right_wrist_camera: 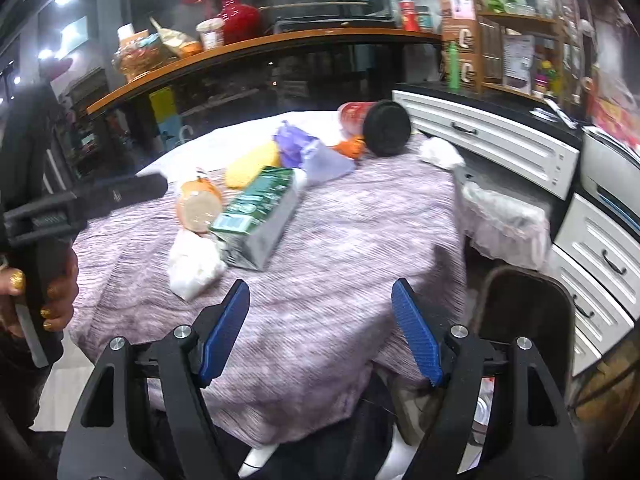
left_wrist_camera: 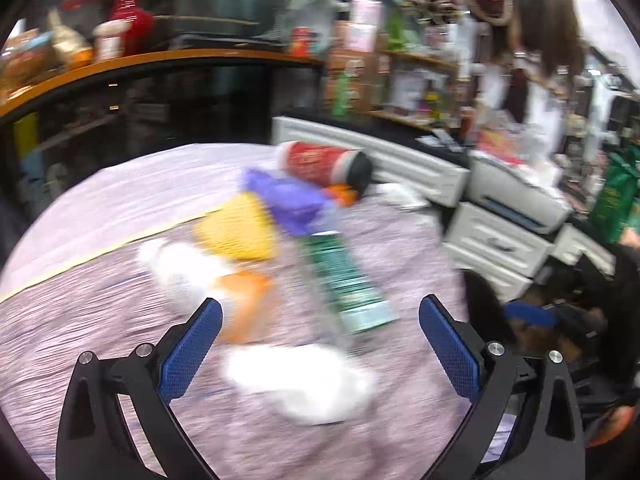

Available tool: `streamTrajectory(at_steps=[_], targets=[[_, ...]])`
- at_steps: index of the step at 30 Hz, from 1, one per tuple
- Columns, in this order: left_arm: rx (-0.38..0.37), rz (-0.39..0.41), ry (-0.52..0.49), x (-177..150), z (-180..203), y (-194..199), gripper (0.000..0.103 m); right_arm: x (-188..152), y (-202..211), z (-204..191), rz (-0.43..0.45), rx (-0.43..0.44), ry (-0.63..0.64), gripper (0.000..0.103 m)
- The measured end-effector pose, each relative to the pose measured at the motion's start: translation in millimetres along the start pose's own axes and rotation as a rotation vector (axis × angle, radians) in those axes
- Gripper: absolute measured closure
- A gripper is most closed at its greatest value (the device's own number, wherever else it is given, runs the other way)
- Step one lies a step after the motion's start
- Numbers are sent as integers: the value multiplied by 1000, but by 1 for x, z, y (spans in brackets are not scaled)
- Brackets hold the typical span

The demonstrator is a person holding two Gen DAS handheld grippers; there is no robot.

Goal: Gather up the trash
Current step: 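Move both tools back over the table toward the bottle and carton, then grasp the green drink carton with the right tool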

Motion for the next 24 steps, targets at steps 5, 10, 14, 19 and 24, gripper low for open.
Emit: streamTrajectory(at_steps=[5,10,14,19,24], targets=[[159,-41,42,-10,-47,-9,6,23,-27,-12,-40,24,-30,30],[202,-71,109,-15,-77,-13,6,49,-54,-26,-77,46,-74,30],[258,-86,112,-14,-87,-15,6,68,-84,-41,-126,21,-86,30],[254,-94,111,-14,-92,-14,6,74,-122,-42,-226,-26,-135,30],[236,-107,136,-13,-98,-17,6,72,-146,-42,-285,-80,-137,30]])
Point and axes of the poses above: each gripper's, at about its wrist camera, not at the fingertips, and y roughly against the way its jaws point, z to its right, x to its top, the point moved 3 cm from there along -y, roughly the way its jaws point, and after that the axes turned 8 degrees about x, right-handed, at the moved point
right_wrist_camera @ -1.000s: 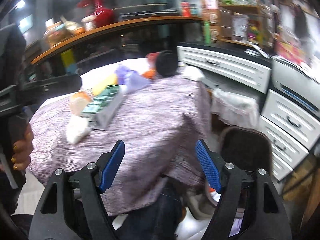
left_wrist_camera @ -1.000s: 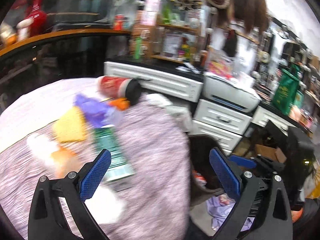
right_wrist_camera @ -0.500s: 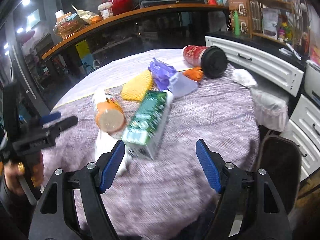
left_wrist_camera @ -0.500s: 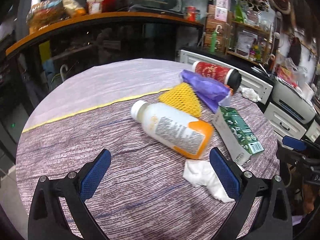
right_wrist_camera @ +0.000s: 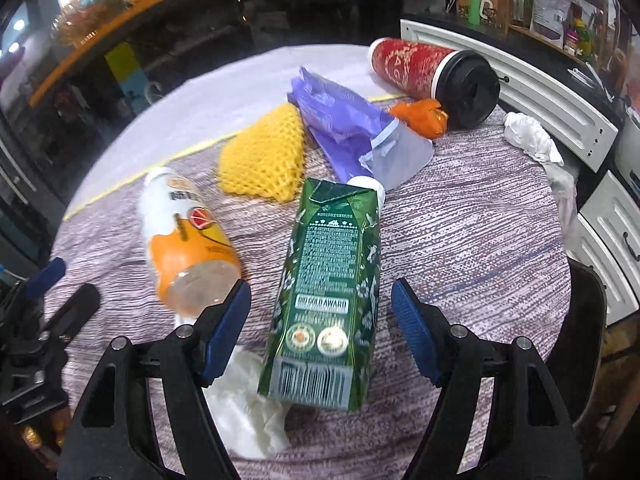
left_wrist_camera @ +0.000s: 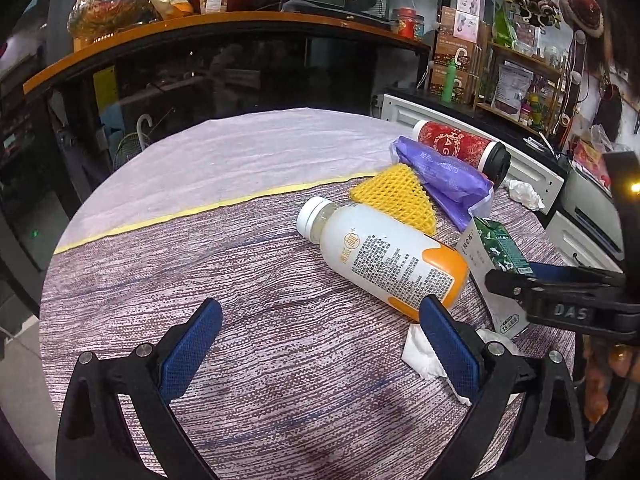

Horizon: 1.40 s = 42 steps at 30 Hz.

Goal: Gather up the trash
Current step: 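Grasp the green drink carton with the right tool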

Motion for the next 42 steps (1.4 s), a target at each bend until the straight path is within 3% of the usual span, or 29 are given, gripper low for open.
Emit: streamTrajectory(at_steps=[7,14,21,35,38,42], targets=[[-55,-37,29,6,-1,-7,6,0,-19,5,-32,-38,0,53],[-139,-109,125,25,3,-22,6,-5,-3,7,34,-30,50,54],[-195,-233,192,43,23,-53,6,-10,22,6,121,-48,124,54],[-153,-457,150,44,56,-113,11,-33,65,25,243,-92,227,54],[-132,-452,126,47,61,-117,13,-38,70,32,251,-93,220,54],[-90,-445,85,51,68,-118,25,-43,76,45,256,-97,204,54]])
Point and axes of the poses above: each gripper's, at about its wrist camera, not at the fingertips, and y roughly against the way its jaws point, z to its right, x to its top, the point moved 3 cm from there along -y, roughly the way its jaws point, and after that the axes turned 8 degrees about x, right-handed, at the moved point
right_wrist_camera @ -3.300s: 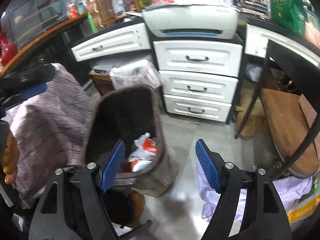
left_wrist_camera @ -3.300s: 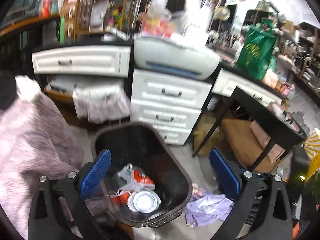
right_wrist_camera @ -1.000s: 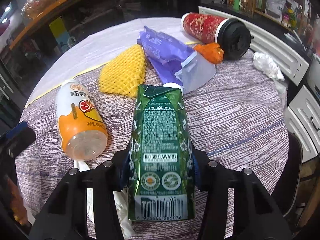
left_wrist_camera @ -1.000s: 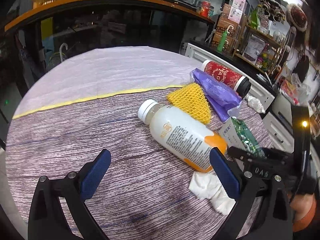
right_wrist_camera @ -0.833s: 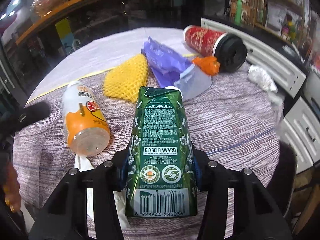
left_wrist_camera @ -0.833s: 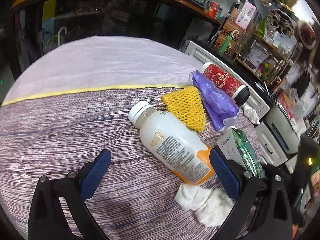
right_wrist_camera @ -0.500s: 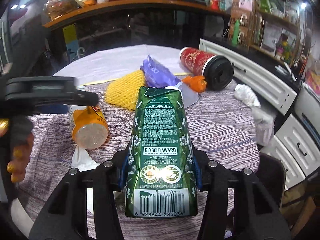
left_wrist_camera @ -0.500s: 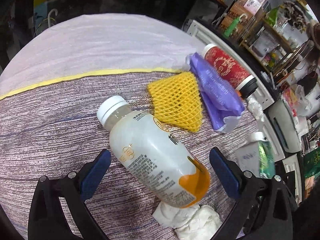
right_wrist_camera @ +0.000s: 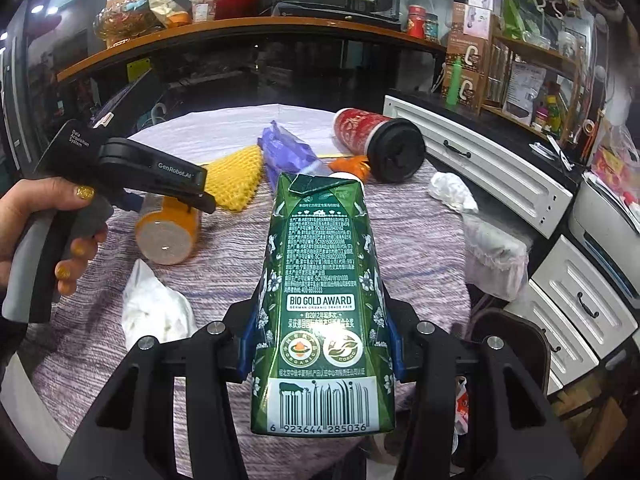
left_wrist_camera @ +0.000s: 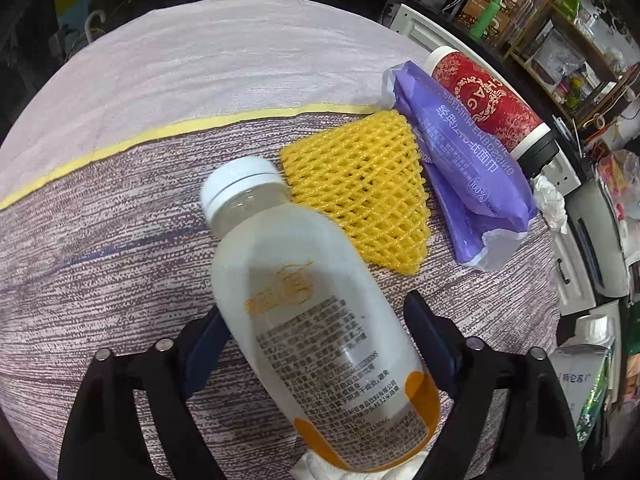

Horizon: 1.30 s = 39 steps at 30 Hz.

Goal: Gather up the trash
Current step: 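Grasp the green drink carton with the right tool, then grasp the white bottle with the left tool while the right tool lifts the carton toward the bin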

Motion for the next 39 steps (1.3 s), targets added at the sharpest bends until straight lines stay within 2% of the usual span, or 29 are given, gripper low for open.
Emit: streamTrajectory(at_steps=[4,9,13,19,23,25,33,39], targets=[[10,6,-7,3,0,1,40,-6,5,11,4,-2,-14,54],[14,17,-12,2,-4,6,41,-12,10,22,11,4,-39,54],[-18,46,11,-2,-10,18,41,-19,16,32,25,12,-51,54],[-28,203,3,-13,-23,63,41,-34,26,58,42,14,-96,54],[-42,313,-40,-29,-9,94,41,-51,33,85,39,1,-153,54],[-77,345,-88,-39,9,106,41,-61,36,100,34,-10,-185,54],[-275,339,-289,-78,122,122,41,-103,57,172,27,-80,-339,54],[-365,320,-439,-105,214,117,41,-142,44,218,-69,-149,-417,54]])
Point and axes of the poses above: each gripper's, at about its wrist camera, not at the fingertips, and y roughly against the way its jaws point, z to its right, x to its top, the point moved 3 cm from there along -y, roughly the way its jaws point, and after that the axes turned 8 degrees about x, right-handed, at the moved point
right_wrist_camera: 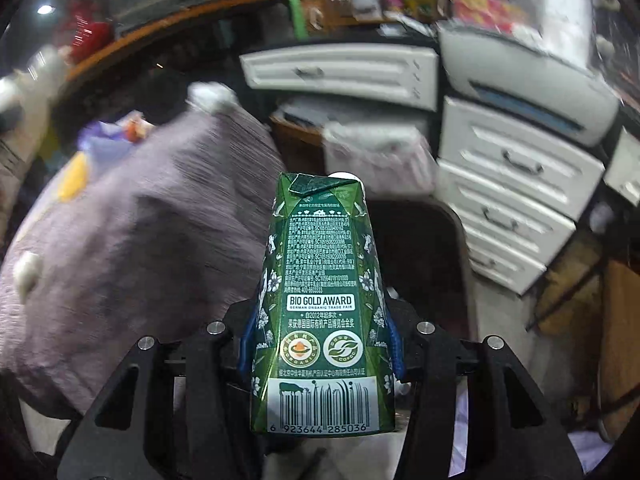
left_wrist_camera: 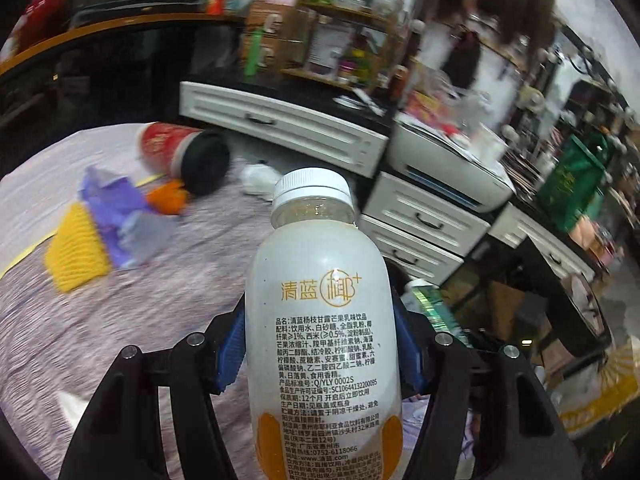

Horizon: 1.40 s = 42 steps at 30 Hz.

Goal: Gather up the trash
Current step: 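Grasp the white bottle with the left tool while the right tool lifts the carton toward the bin, then carry bottle and carton over the black bin and open both tools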

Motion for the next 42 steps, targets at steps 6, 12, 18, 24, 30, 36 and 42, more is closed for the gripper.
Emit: streamTrajectory(at_steps=[6,12,18,24,30,36,42], targets=[[-61,-74,-75,-8,69,-52,41,-23,-48,36,-119,-32,-72,54],[-68,-162,-106,-31,93,-99,41,-37,-100,60,-235,-50,-133,54],[-74,-227,-85,-43,99,-134,41,-47,-124,74,-284,-52,-187,53],[-52,-248,-87,-46,97,-149,41,-50,-109,77,-242,-45,-207,41],[-36,-263,-112,-46,106,-164,41,-49,-63,75,-157,-24,-191,41],[-40,-284,-174,-52,128,-178,41,-51,-10,75,-65,-57,-171,41],[-51,-295,-200,-57,140,-185,41,-60,32,87,-11,-126,-173,41]])
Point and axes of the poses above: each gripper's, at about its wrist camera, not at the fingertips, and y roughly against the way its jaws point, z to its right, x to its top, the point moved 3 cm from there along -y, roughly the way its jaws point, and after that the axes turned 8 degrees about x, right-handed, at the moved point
